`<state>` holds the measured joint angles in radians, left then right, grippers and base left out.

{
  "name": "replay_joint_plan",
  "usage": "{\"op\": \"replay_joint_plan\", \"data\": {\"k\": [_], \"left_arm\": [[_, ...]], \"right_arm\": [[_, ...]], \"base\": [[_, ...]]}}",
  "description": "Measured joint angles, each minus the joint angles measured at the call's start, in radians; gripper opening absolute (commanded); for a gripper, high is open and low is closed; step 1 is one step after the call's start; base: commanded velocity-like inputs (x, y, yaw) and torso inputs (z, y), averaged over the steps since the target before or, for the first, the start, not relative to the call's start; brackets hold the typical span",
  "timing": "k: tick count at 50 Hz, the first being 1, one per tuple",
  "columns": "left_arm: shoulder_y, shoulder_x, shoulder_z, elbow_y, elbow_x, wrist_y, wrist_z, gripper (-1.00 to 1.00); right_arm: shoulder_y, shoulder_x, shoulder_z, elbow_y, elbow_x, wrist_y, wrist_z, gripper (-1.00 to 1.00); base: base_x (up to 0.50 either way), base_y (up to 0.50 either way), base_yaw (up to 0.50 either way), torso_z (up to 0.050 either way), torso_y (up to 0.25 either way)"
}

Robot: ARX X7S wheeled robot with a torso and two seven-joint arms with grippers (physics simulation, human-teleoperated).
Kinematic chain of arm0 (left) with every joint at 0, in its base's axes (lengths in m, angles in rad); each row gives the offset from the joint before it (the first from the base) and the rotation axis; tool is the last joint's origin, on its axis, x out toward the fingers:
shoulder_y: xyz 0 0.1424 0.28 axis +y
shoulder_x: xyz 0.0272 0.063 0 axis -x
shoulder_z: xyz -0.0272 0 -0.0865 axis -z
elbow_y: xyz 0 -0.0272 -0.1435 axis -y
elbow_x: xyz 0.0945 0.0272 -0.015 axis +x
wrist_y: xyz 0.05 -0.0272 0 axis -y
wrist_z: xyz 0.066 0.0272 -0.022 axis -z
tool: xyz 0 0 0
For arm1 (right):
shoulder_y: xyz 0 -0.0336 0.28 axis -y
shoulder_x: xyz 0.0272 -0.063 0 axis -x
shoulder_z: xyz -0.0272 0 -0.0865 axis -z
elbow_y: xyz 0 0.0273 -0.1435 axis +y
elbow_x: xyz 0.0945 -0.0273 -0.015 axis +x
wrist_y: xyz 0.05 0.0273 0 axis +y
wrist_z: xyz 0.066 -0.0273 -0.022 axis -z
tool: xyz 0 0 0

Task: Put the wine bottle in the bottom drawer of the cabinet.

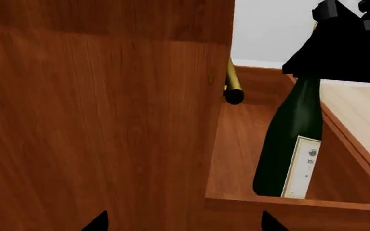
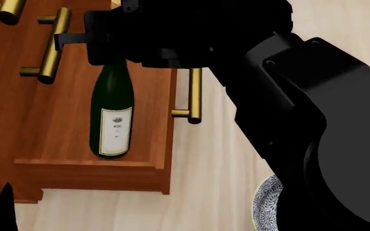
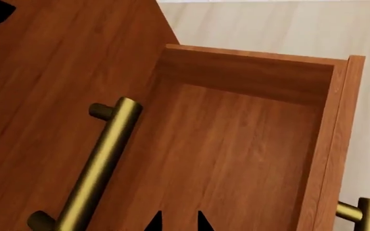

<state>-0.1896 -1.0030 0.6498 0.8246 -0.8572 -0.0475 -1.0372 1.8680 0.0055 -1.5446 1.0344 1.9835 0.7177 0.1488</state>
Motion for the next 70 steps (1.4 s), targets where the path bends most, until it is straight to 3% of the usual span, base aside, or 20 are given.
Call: {"op": "replay_joint_plan", "data": {"k": [19, 49, 70], "left_arm": [[0.018, -0.005, -0.008, -0.007, 0.011, 0.022, 0.003, 1.0], [0.026, -0.005, -0.012, -0.01, 0.025, 0.03, 0.004, 1.0], [0.029, -0.001, -0.012, -0.017, 0.022, 0.029, 0.007, 1.0]], "right_arm": [[-0.01, 0.0, 0.031, 0.009, -0.015, -0.013, 0.004, -1.0], [0.027, 0.009, 0.177, 0.028, -0.075, -0.037, -0.011, -1.0], [0.03, 0.01, 0.222, 0.026, -0.093, -0.144, -0.018, -1.0]], "base": [[0.0, 0.0, 0.0, 0.0, -0.021], [0.0, 0.0, 0.0, 0.0, -0.12], [0.0, 0.0, 0.0, 0.0, -0.122]]}}
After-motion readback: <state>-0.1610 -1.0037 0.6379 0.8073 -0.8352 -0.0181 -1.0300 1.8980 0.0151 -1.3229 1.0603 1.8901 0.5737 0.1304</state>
